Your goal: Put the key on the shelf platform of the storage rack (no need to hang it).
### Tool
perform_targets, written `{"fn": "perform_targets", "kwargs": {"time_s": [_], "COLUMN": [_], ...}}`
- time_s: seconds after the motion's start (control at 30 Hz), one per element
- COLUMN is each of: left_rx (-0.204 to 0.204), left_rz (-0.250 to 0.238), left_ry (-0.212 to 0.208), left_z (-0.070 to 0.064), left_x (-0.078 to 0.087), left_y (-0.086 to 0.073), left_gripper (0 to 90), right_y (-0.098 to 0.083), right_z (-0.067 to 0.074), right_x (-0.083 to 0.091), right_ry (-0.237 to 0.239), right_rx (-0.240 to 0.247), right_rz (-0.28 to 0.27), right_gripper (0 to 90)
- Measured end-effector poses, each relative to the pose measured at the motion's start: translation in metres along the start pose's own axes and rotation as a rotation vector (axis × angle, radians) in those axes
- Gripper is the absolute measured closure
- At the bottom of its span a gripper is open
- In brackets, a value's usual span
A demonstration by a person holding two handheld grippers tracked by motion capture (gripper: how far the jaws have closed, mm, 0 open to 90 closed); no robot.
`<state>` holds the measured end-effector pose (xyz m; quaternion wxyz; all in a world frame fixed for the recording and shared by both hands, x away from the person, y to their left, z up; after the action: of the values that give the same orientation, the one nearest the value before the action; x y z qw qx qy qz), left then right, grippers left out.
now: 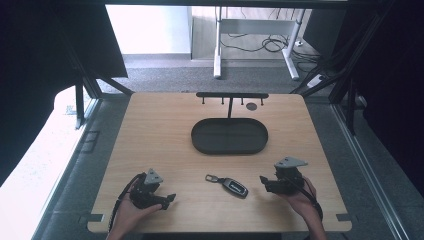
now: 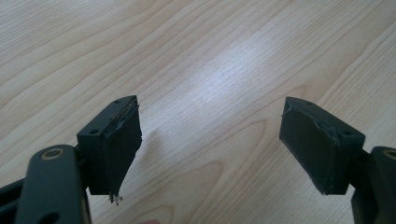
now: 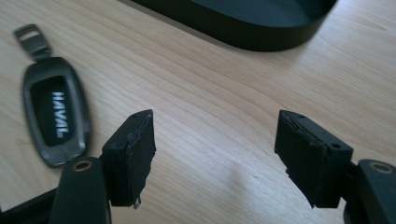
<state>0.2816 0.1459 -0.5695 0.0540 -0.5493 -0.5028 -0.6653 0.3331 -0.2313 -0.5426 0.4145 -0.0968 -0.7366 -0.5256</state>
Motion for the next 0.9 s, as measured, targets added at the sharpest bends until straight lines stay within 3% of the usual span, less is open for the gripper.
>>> {"fn": "perform_targets", "kwargs": {"time_s": [0.17,0.33,0.53,0.7,0.9], "left_rx": [-0.008,-0.001,0.000,0.000,0.000], "left_rz": [0.013,0.005,0.001,0.004,0.006], "left_ry": [-0.007,-0.003,-0.006,-0.005,-0.006], "left_z": [-0.003,-0.002,0.000,0.000,0.000], "left_x": [-0.004,-0.001,0.000,0.000,-0.001], "left_y": [0.000,0.000,0.000,0.000,0.000], "left_gripper": [21.2,21.2,21.2,21.2,21.2], "right_y": [0.014,0.029,0.042,0.047,0.051], "right_z": [0.007,0.018,0.025,0.033,0.052], "right_x": [0.008,0.013,0.015,0.014,0.004], "right_ry": [0.016,0.062,0.099,0.123,0.176], "right_rx": [0.047,0.104,0.128,0.154,0.229], "right_rz": [0.008,0.009,0.019,0.041,0.090], "right_gripper": [27.3,31.6,33.6,34.7,35.7]}}
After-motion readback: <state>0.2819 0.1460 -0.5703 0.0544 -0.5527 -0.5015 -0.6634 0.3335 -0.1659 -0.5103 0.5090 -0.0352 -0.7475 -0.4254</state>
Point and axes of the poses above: each handheld gripper's, and its own axes: x roughly backward along the jaws, y roughly out of its top, z roughly to its left, the point moved 7 cm from there along -x, roughly forward along the jaws, and after that the axes turned 4 degrees about -y, right-handed, at the moved point
